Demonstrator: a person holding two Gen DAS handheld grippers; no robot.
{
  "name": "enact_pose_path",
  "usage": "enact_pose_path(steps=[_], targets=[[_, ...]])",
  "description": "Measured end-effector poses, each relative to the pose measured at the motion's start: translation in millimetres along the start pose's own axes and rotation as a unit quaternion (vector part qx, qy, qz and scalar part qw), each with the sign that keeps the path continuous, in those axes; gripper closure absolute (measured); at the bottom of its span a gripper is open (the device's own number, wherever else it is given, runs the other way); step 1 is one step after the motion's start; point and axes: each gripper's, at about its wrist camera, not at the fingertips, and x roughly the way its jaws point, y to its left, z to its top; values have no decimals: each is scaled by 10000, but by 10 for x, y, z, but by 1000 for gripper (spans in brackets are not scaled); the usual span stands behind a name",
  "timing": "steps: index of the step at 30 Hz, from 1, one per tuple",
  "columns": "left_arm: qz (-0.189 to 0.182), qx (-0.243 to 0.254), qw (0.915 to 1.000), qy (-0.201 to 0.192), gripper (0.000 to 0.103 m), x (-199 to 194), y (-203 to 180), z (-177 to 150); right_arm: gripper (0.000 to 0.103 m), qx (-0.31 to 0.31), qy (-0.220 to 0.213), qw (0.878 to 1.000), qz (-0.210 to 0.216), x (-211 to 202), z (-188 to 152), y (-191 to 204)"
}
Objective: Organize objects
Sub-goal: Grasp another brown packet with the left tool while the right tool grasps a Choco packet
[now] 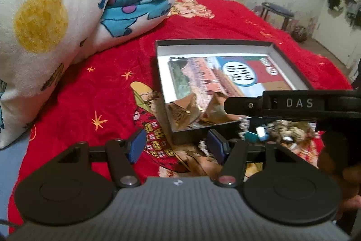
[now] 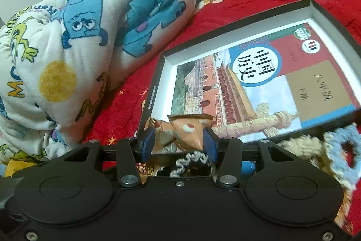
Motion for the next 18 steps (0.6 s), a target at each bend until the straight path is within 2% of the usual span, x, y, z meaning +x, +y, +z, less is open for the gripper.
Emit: enact_pose_path(steps=[6,11,18], targets=[[-281,219,9994,36,29,-109,-127,-118,57,9,-28,9999,-107,-302,-132,-25],[-340,181,9992,130,29,-85,-151,-188,57,-59,43,9999,-156,-446,-230,37],[-328,93,9991,266,29,-32,-145,-237,57,188,100,9997,-143,-513,-321,-8]])
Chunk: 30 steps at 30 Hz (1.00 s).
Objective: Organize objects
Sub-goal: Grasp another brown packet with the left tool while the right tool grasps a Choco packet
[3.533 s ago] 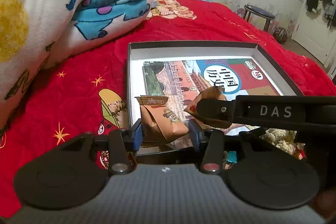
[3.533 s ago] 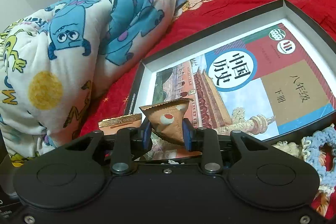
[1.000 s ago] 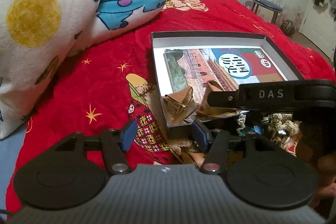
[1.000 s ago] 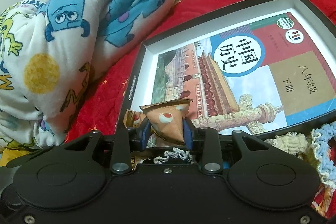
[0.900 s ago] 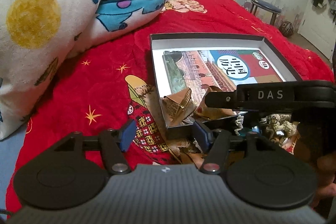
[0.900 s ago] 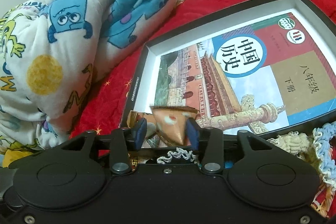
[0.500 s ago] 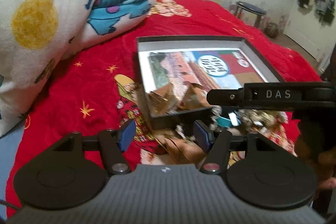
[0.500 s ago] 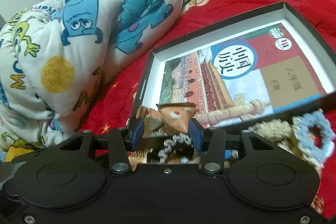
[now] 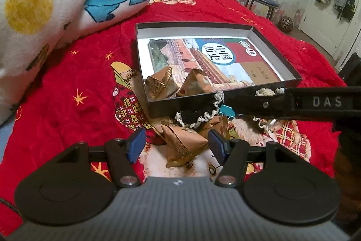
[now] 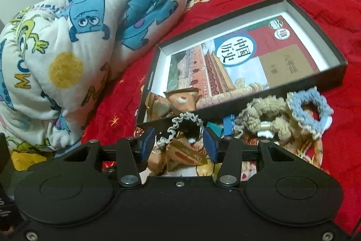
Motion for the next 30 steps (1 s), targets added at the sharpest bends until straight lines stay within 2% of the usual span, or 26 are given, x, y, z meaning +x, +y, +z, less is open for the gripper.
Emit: enact_pose_path(steps=[8,22,28,30], targets=[[87,-27,9993,357,29,199,-78,-56,57,3,179,9998,19,153,-50,-9],[494,-218,9982,273,32,358,7,-61,57,169,438,9989,-89,409,-123,-68],[571,-176,9974,413,37,506,-27,-45,57,214,488,9986,-64,497,-129,-77],[590,-178,9970,464,50,552,-30,-38,56,180,502,9986,-74,517,-130,-60]])
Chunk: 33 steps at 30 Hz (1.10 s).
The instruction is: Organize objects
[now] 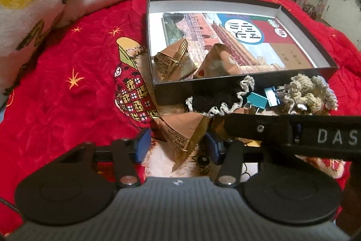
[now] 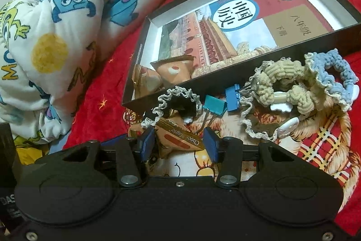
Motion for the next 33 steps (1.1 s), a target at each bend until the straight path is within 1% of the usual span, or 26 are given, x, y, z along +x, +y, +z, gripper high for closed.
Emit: enact_pose_path(steps=[2,3,6,10,14,19,22,25,29,33], targets=[[-43,-54,10000,26,58,15,8,2,56,25,18,10000,-5,34,7,7],[-66,-78,9999,31,59,15,11,2,56,72,34,10000,8,66,14,8],[-47,-34,10000,63,60,15,-1,10,56,114,79,9999,-64,152,23,5],[12,69,10000,48,60,11,-32,0,56,-17,38,9999,-161,174,3,51],[31,73,10000,36,57,15,-33,-4,56,40,26,9999,-166,162,-4,36],[96,155,9998,35,58,17,-51,-4,56,120,-6,9998,-160,140,-20,17],[90,192,9998,46,60,13,-55,-3,54,97,-37,9998,-178,117,-33,26],[66,183,9998,61,63,11,-56,2,51,141,-88,9997,-165,103,-51,29],[67,231,9997,50,68,-2,-79,-6,50,244,-153,9994,-173,99,-76,24],[54,271,9996,48,70,-30,-86,-21,50,263,-230,9991,-221,95,-116,38]])
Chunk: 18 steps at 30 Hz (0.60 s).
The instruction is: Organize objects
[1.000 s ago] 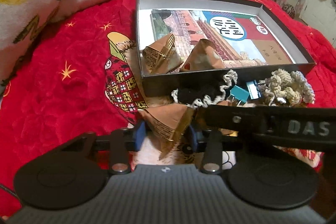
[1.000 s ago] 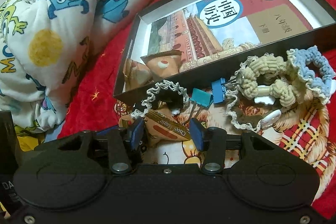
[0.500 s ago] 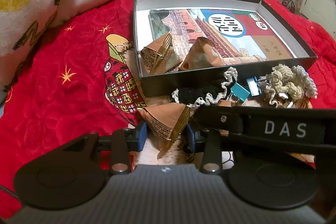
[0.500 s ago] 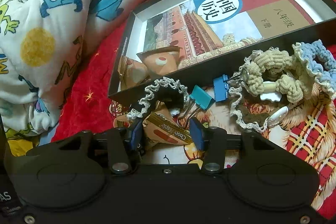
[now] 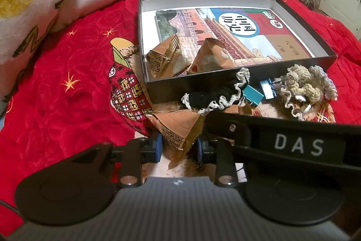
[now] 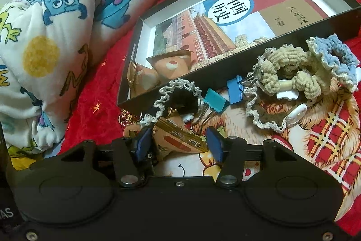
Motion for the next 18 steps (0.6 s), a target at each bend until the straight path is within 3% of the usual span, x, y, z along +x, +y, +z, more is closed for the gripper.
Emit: enact_pose_path(steps=[10,18], targets=[[-36,109,9998,-155,70,-193,7,-61,51,-99,-70,9998,-153,-6,-64,53],[101,20,9999,67,68,-101,28,-50,54,-261,-106,9994,-223,13,-77,65]])
